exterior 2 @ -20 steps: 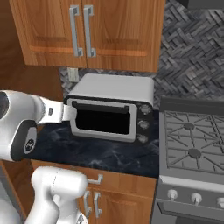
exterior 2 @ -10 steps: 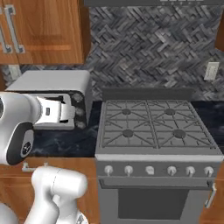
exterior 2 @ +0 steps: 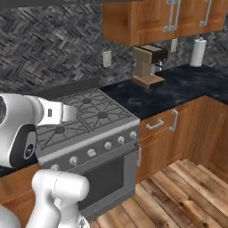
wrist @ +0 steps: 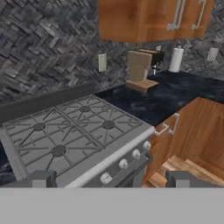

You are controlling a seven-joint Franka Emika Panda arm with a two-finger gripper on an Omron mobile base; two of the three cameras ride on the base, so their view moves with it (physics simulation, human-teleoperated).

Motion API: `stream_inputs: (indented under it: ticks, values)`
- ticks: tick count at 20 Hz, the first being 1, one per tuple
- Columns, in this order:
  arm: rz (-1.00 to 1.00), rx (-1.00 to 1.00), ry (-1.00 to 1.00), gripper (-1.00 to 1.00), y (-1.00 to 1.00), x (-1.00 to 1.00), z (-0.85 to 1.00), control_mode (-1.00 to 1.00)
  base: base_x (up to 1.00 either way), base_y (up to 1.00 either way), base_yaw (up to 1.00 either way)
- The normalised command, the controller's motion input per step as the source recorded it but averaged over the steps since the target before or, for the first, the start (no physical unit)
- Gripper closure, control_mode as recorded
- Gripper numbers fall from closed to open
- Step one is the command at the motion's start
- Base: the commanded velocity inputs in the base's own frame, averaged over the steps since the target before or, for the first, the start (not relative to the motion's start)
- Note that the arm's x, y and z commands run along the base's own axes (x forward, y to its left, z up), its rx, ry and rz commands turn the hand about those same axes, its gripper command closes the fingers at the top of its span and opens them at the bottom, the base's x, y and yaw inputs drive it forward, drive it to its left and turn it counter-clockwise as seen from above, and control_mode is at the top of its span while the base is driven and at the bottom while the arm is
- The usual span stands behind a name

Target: Navigate to the coffee machine.

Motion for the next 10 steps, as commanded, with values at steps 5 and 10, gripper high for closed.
stream_inputs:
  ticks: [5,10]
  values:
    - [0.0,0.0,0.0,-1.0,0.0,0.0,0.0,1.0,0.11,-0.92,-0.61]
    - [0.0,0.0,0.0,-1.0,0.0,0.0,0.0,1.0,0.7,-1.0,0.11]
